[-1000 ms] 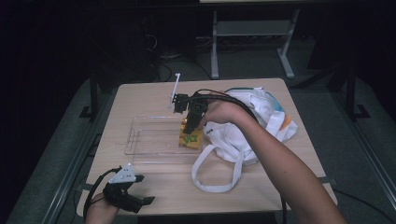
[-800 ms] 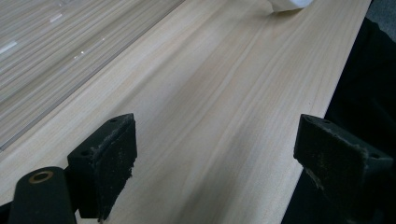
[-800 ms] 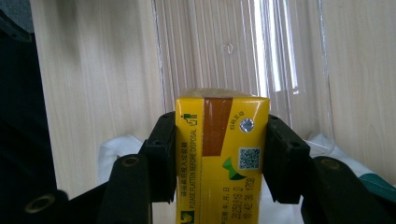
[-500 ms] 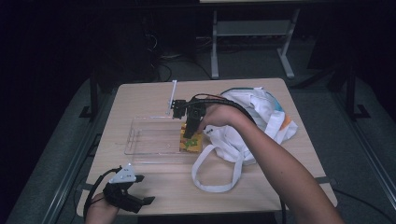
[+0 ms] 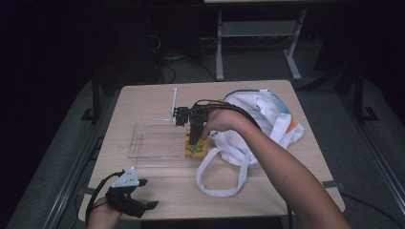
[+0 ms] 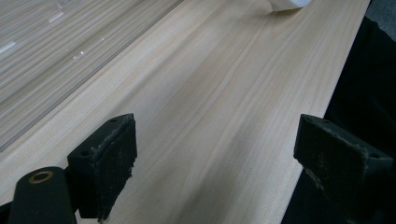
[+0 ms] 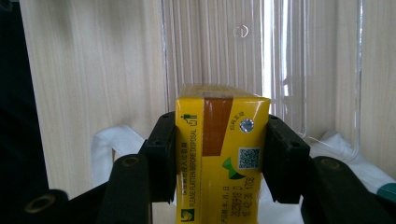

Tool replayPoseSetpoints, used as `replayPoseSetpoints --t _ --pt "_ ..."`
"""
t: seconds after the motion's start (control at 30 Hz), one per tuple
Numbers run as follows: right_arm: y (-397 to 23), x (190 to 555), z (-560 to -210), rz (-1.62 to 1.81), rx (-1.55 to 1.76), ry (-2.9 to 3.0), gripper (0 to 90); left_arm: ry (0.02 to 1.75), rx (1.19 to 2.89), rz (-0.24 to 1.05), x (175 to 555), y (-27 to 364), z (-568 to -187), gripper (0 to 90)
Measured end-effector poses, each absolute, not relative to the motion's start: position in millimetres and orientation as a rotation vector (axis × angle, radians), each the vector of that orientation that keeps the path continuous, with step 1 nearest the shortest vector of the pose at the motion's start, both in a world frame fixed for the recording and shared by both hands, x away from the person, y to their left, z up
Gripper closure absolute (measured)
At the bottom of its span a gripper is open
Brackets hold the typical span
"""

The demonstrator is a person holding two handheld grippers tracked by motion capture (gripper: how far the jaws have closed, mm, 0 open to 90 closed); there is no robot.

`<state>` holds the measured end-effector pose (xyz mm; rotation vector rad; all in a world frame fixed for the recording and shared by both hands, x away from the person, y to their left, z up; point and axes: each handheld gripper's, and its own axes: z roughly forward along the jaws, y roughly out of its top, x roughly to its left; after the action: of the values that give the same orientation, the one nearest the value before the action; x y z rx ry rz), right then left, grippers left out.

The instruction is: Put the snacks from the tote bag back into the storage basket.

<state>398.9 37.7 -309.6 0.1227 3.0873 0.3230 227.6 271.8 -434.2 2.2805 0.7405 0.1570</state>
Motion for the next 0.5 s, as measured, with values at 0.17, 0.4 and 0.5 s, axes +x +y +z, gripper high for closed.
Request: replayPoseSetpoints --t 0.17,0.4,0.5 --pt "39 399 -314 0.308 0.113 3.095 51.5 0.741 2.283 0.157 228 272 -434 12.9" --pt "43 398 -322 0.266 0.111 3.117 51.5 0.741 2.279 0.157 227 271 -434 12.9" --pt "44 398 -325 0.255 0.108 3.118 51.5 0.748 2.274 0.154 227 271 -434 12.9"
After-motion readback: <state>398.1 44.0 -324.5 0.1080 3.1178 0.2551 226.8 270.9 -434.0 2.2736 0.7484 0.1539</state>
